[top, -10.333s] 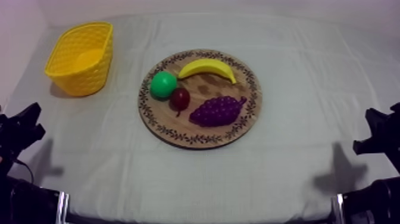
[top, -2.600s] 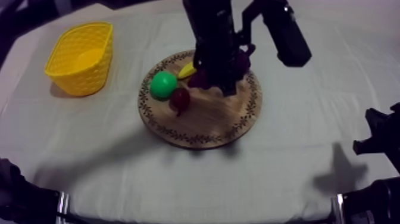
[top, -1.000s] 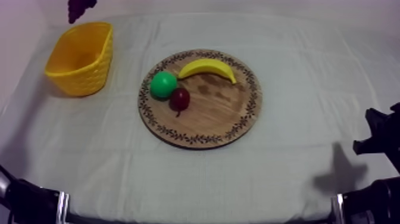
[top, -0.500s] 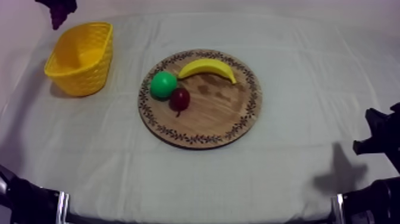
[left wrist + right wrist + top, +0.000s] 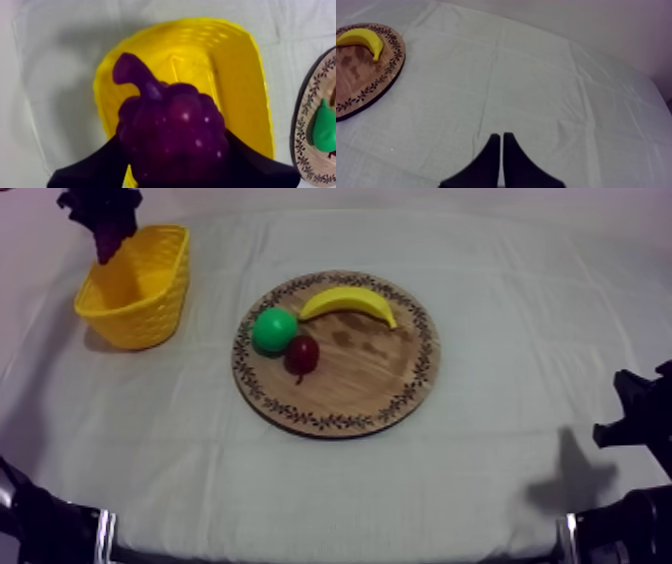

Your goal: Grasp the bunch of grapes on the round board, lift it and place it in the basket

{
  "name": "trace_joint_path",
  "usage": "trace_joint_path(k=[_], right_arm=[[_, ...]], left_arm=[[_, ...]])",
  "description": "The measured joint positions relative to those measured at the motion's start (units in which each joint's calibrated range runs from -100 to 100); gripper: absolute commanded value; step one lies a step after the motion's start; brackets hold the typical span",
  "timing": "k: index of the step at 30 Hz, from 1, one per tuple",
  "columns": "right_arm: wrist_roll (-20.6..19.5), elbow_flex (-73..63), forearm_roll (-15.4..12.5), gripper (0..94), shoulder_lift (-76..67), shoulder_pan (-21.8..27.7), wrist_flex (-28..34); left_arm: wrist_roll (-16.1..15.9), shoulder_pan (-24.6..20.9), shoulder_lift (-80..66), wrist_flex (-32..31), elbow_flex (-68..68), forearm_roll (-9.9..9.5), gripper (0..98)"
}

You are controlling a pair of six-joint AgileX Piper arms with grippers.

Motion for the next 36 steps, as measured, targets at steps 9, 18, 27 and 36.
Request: trace_joint_path(k=[9,18,27,36], right_arm=[[0.0,0.0,0.0,0.3,0.0,0.0,0.0],[0.0,0.0,0.0,0.3,0.0,0.0,0.0],[0.0,0.0,0.0,0.3,0.0,0.0,0.0],[0.0,0.0,0.0,0.3,0.0,0.0,0.0]], left_arm=[[0.3,0.0,3.7,-3.8,3.3,1.08,53.2],[0.6,0.0,5.6,-4.4,4.6,1.64,70.3],[1.3,0.2,5.3,-4.0,5.7,2.43,88.4],[2.0,0.2,4.8,-3.9,7.2,2.75,94.9]])
